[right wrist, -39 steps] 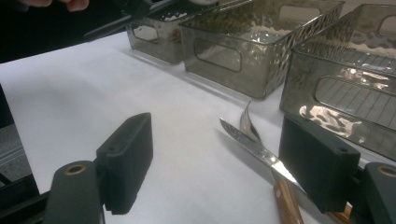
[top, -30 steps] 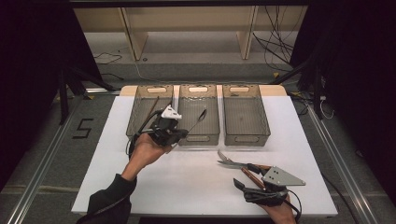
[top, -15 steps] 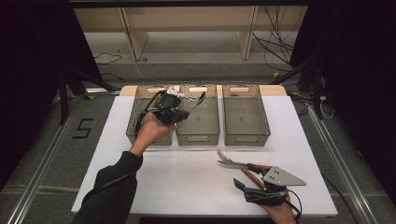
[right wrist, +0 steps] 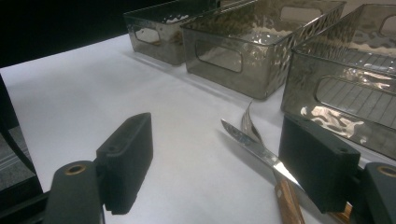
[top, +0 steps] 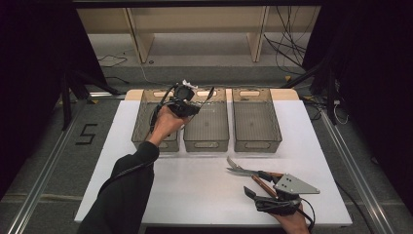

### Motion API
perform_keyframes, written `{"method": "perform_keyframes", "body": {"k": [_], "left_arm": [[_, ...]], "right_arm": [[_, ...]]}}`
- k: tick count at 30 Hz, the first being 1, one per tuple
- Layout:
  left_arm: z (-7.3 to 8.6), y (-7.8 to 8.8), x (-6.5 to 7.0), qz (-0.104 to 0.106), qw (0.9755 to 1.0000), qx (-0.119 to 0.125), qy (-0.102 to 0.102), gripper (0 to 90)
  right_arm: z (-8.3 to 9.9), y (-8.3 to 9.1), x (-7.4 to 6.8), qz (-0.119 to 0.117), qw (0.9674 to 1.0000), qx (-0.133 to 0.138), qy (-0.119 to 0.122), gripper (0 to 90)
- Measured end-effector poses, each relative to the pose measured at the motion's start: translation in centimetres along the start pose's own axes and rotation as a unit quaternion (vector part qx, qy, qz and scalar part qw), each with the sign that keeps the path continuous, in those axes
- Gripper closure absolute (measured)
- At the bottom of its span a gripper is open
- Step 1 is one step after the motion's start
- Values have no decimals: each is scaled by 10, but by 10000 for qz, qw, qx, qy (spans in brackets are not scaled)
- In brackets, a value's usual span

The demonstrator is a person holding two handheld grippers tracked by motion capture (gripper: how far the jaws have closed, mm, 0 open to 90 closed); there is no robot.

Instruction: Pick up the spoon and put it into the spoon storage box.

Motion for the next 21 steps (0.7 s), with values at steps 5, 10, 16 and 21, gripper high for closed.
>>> {"method": "perform_keyframes", "body": {"k": [5, 10, 16, 21], "left_arm": [[1, -14, 0, -53, 9999, -112, 29, 889], [4, -23, 1, -18, 9998, -144, 101, 889], [8, -32, 2, -51, 9995, -290, 74, 890], [9, -41, 3, -66, 9992, -376, 92, 891]], "right_arm": [[0, 1, 0, -4, 10000, -1, -9, 268], [0, 1, 1, -4, 10000, -2, -3, 269], [0, 1, 0, -11, 10000, -1, -10, 268], [0, 0, 0, -19, 10000, -1, -11, 268]]}}
Point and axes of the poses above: each handheld gripper's, and its own axes: y roughly backward along the jaws, z roughly out of its underside, x roughly to its right, the point moved 8 cm from there along -y, roughly forward along the jaws, and after that the axes turned 1 degree about x, right-handed, at the moved point
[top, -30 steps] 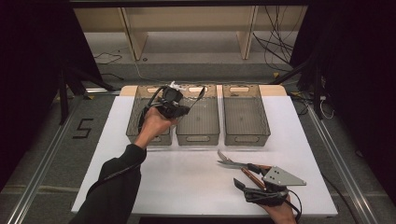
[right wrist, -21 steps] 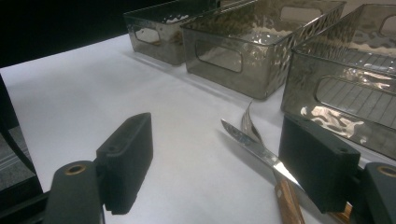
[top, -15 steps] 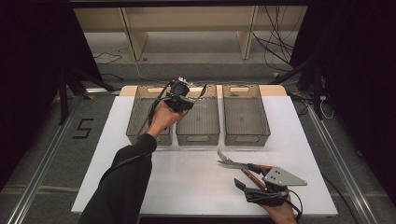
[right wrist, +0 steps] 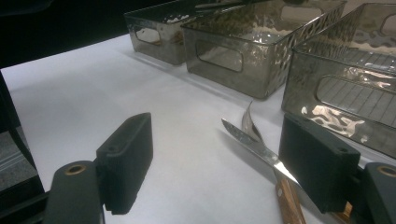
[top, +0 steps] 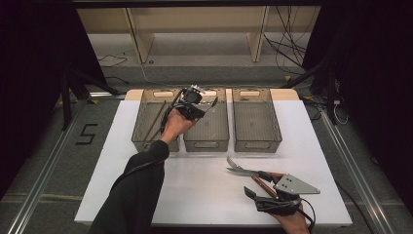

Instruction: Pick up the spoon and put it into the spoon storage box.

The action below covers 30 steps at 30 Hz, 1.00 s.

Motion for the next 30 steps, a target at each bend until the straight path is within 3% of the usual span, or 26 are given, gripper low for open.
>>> {"method": "perform_keyframes", "body": {"k": [6, 7, 8, 9, 14, 24, 30], "left_arm": [[-3, -5, 2, -21, 9999, 59, 108, 878], [-4, -5, 3, 17, 9998, 97, 156, 812], [-5, -6, 4, 77, 9996, 89, 253, 631], [-6, -5, 5, 101, 9995, 100, 290, 521], [-10, 0, 10, 314, 9986, 93, 414, 366], [-5, 20, 21, 719, 9965, 186, 390, 257], [6, 41, 29, 866, 9948, 432, 328, 231]], "right_arm": [[0, 1, 0, -12, 10000, 8, -10, 268], [0, 1, 1, -1, 10000, 3, -5, 268], [0, 1, 0, -10, 10000, 6, -7, 269], [0, 1, 0, -9, 10000, 4, -15, 269], [0, 1, 1, -2, 10000, 9, -9, 268], [0, 1, 1, 15, 10000, 1, -4, 269], [0, 1, 0, 23, 10000, -5, -5, 268]]}}
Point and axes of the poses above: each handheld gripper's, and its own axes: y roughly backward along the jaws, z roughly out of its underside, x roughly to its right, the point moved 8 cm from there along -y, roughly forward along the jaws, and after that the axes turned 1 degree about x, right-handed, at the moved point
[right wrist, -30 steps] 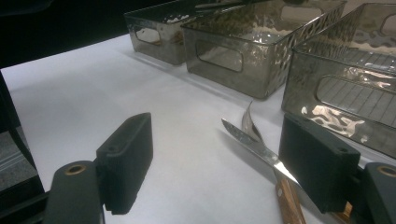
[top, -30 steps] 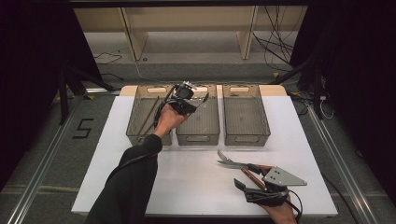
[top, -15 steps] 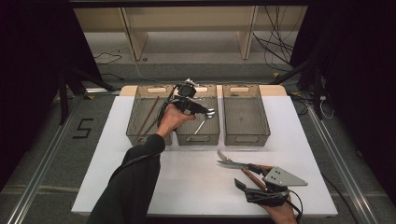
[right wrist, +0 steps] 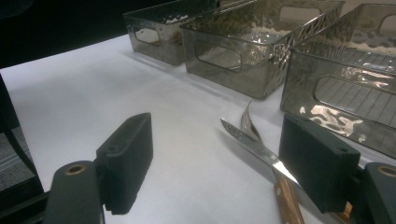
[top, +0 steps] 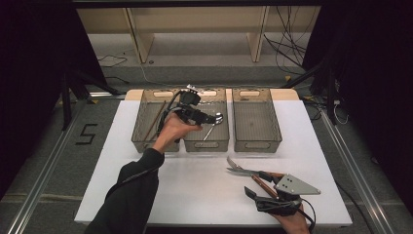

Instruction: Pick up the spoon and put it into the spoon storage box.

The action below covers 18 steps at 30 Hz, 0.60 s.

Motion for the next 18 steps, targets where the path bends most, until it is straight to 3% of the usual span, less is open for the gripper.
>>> {"method": "perform_keyframes", "body": {"k": [10, 18], "left_arm": [[30, 33, 10, 186, 9987, 479, -34, 216], [48, 49, 13, 277, 9972, 691, -23, 216]], "right_arm": [[0, 0, 1, 23, 10000, -7, 16, 268], [0, -1, 0, 26, 10000, -22, 29, 269]]}}
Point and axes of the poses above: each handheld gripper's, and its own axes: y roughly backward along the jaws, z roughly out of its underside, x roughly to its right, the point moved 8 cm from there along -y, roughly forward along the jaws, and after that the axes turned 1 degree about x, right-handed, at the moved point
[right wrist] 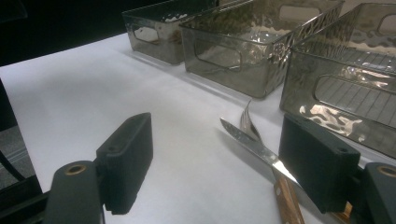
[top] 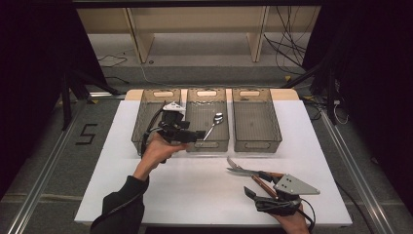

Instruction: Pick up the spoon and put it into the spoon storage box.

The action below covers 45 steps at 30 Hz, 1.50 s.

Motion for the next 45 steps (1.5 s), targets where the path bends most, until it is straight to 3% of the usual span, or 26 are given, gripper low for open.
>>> {"method": "perform_keyframes", "body": {"k": [14, 31, 39, 45], "left_arm": [[22, 14, -2, 85, 9997, 214, -5, 209], [51, 17, 18, 338, 9978, 396, -400, 193], [64, 25, 18, 303, 9967, 617, -430, 193], [79, 29, 13, 187, 9967, 609, -511, 191]], "right_arm": [[0, 0, 2, 28, 10000, 3, -27, 268], [0, 1, 2, 30, 10000, -7, -3, 268], [0, 1, 2, 33, 10000, -20, 2, 268], [0, 1, 2, 26, 10000, -37, -5, 269]]}}
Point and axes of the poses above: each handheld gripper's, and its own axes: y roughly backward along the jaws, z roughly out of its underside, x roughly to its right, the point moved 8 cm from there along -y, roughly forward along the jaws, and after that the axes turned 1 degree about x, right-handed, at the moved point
